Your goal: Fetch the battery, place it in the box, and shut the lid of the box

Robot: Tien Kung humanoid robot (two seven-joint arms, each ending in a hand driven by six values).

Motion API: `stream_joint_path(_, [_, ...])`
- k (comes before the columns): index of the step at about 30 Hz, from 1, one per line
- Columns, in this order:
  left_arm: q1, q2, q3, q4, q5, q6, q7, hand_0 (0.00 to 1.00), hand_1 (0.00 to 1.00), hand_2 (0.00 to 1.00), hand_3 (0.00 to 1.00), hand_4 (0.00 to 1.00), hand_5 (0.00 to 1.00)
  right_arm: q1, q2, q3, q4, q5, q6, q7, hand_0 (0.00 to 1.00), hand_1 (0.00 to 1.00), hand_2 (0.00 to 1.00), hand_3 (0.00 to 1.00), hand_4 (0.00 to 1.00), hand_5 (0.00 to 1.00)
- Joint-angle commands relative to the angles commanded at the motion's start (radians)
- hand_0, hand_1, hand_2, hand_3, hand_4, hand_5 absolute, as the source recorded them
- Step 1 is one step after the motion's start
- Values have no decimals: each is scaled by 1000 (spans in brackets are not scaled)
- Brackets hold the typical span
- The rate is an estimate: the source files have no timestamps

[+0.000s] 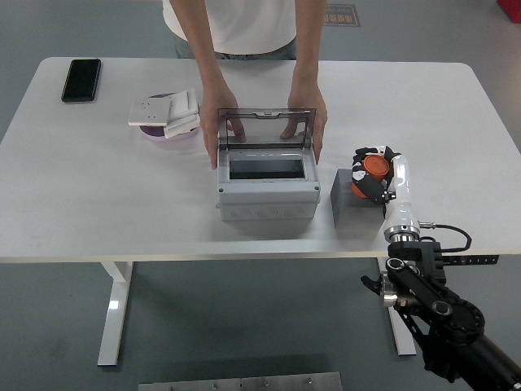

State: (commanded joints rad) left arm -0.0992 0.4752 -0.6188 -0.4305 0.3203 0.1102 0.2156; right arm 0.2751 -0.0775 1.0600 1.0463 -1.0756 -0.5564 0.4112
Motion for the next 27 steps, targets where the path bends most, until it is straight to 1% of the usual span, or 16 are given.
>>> stream_joint_path(10, [-1,1,-1,1,2,0,-1,638,739,584,520,371,2,5,4,-7,-2,19,1,3,559,425,419,432,505,2])
stream_joint_path(11, [-1,1,-1,1,1,0,-1,638,740,583,520,372,2,5,4,-7,-2,20,1,3,541,413,409,424,481,2])
stream_joint_path(16, [1,1,-2,1,3,1,-1,638,740,583,520,372,2,8,3,-10,4,22,-3,2,541,413,409,424,481,2])
stream_joint_path(17, [1,1,-3,1,3,1,-1,638,740,584,521,372,2,9,3,-11,5,23,-3,2,529,405,405,416,466,2])
stream_joint_path(22, [1,1,-4,1,3,1,-2,638,740,584,521,372,2,10,3,-12,8,22,3,0,529,405,405,416,466,2])
stream_joint_path(23, [0,1,-4,1,3,1,-2,637,739,583,521,373,2,10,3,-12,10,20,4,-2,488,391,387,398,440,2])
stream_joint_path(27, [0,2,-5,1,4,2,-2,637,739,583,521,373,2,13,0,-12,22,9,6,-8,488,391,387,398,440,2])
